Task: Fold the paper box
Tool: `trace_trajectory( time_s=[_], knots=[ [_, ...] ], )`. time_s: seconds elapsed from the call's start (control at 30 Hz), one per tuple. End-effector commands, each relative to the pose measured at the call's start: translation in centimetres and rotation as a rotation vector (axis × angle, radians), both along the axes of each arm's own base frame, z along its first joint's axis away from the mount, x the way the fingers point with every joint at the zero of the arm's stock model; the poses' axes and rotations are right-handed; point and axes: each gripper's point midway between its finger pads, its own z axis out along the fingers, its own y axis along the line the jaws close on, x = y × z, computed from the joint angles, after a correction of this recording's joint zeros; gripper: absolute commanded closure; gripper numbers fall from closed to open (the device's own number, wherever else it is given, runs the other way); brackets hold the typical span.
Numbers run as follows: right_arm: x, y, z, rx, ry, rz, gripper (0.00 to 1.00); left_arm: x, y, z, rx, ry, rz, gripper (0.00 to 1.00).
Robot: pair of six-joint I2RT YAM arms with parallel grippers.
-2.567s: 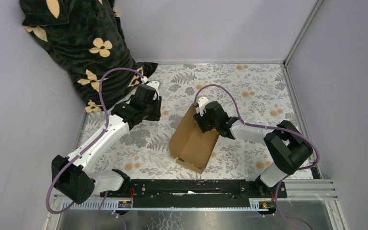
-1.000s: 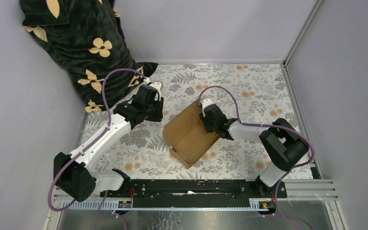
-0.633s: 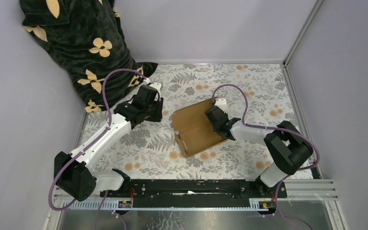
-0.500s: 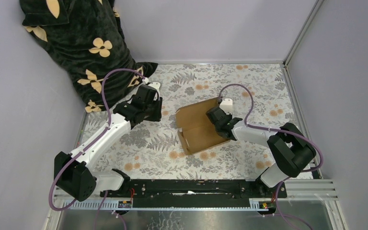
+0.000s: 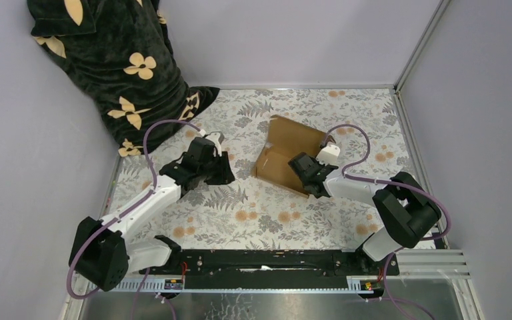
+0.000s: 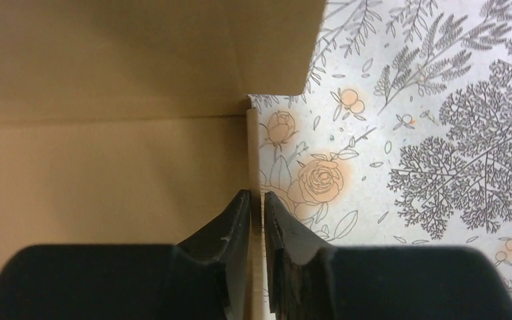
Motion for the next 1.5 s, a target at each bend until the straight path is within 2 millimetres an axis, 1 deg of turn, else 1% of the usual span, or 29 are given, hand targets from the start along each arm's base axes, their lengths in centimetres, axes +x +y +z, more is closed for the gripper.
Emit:
trace_trajectory(
  time_s=[0.0,0.1,0.17,0.27,0.33,0.4,0.5,0.57,0.67,0.7,0.73,0.83,0.93,1.07,1.13,1.2,1.23,1.47],
  knots=[
    [-0.8,-0.8,-0.6,0.041,-0.028,-0.092,0.79,1.7,-1.8,2.9,-0.171,-0.118,0.047,0.56],
    [-0.8,-0.8,-0.7,0.039,-0.027,-0.073,0.78,2.2,-2.0,2.6,-0.172,-0.114,0.058,0.56],
    [-0.7,-0.7,-0.7,0.029,-0.025,-0.056,0.78,2.9,-2.2,2.8,-0.178,-0.126,0.068,0.56],
    [-0.6,-0.6,-0.4,0.015,-0.024,-0.025,0.78,4.4,-2.4,3.2,-0.17,-0.149,0.092,0.56],
    [-0.5,-0.5,-0.1,0.002,-0.023,0.008,0.78,5.5,-2.8,3.3,-0.161,-0.156,0.087,0.56],
    [-0.4,-0.3,0.3,-0.006,-0.026,0.043,0.78,6.6,-3.4,2.9,-0.149,-0.154,0.079,0.55],
    [-0.4,-0.2,1.0,-0.015,-0.033,0.086,0.78,8.1,-4.1,1.8,-0.156,-0.15,0.071,0.55],
    [-0.4,-0.1,1.3,-0.019,-0.036,0.112,0.78,8.9,-4.4,0.3,-0.164,-0.138,0.069,0.55],
    [-0.3,0.1,1.5,-0.028,-0.032,0.139,0.78,10.1,-4.9,-1.3,-0.19,-0.117,0.058,0.54],
    [-0.3,0.1,1.4,-0.031,-0.029,0.144,0.78,10.2,-5.2,-1.7,-0.206,-0.104,0.046,0.51],
    [-0.3,0.1,1.4,-0.034,-0.026,0.148,0.78,10.2,-5.5,-2.1,-0.225,-0.089,0.037,0.45],
    [-0.2,0.3,1.1,-0.038,-0.02,0.16,0.78,10.4,-6.1,-2.9,-0.265,-0.08,0.03,0.42],
    [-0.1,0.5,0.9,-0.039,-0.016,0.171,0.78,10.8,-5.8,-3.8,-0.273,-0.071,0.039,0.42],
    [0.1,0.8,0.7,-0.038,-0.012,0.18,0.78,11.5,-5.9,-4.3,-0.298,-0.059,0.039,0.44],
    [0.2,0.9,0.5,-0.04,-0.007,0.184,0.74,11.7,-6.0,-4.4,-0.313,-0.058,0.037,0.44],
    [0.3,0.8,0.3,-0.041,0.004,0.177,0.64,11.9,-6.2,-4.7,-0.321,-0.049,0.033,0.44],
    [0.4,0.7,0.2,-0.033,0.006,0.171,0.6,12.0,-6.2,-4.9,-0.32,-0.045,0.034,0.44],
    [0.3,-0.6,-0.2,0.034,0.018,0.134,0.59,12.5,-6.1,-5.5,-0.332,-0.035,0.04,0.45]
  ],
)
